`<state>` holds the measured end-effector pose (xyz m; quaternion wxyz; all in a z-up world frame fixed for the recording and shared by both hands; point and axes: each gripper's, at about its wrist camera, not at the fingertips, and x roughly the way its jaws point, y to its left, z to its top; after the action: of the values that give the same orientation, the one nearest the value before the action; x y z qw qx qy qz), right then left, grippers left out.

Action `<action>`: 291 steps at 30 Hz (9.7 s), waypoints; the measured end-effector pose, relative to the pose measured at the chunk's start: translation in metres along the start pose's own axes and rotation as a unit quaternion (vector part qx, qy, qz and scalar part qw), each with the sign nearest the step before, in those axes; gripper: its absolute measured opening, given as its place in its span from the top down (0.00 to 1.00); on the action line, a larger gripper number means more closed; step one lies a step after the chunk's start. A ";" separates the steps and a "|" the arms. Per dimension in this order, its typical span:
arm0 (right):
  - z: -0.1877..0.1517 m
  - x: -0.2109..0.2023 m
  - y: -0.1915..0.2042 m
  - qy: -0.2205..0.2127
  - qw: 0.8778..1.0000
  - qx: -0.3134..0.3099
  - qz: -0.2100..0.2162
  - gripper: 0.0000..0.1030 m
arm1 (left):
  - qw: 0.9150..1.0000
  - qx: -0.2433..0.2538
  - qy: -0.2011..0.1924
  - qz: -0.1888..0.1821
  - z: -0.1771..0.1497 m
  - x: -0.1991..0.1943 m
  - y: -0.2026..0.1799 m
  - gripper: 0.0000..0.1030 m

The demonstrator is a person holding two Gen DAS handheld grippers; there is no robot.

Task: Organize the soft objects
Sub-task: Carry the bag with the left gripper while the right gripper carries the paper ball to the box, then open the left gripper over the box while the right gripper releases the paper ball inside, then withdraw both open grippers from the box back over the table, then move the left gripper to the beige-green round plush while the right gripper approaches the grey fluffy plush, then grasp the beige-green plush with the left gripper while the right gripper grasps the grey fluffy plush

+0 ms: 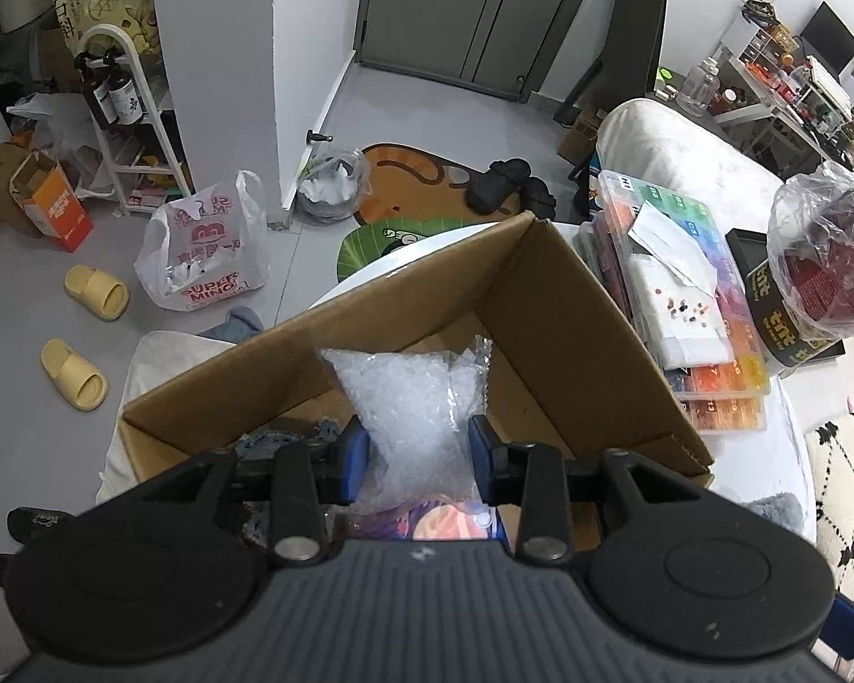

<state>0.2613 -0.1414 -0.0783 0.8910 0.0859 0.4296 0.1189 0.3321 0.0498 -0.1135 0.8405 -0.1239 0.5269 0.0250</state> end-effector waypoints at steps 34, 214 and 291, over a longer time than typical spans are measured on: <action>0.025 0.063 0.036 0.032 0.999 -0.040 0.017 0.46 | 0.998 -0.053 -0.045 -0.011 -0.021 -0.085 0.045 0.54; -0.052 -0.025 -0.206 -0.023 0.984 0.173 -0.037 0.02 | 0.990 0.134 0.014 -0.042 -0.138 0.044 -0.160 0.16; -0.042 0.045 -0.185 0.035 0.972 0.231 0.001 0.87 | 0.999 0.042 -0.016 -0.029 -0.131 -0.039 -0.077 0.53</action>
<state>0.2808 -0.3037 -0.1846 0.8312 0.2862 0.4763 0.0205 0.2129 -0.0521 -0.1190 0.8533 -0.1033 0.5106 -0.0191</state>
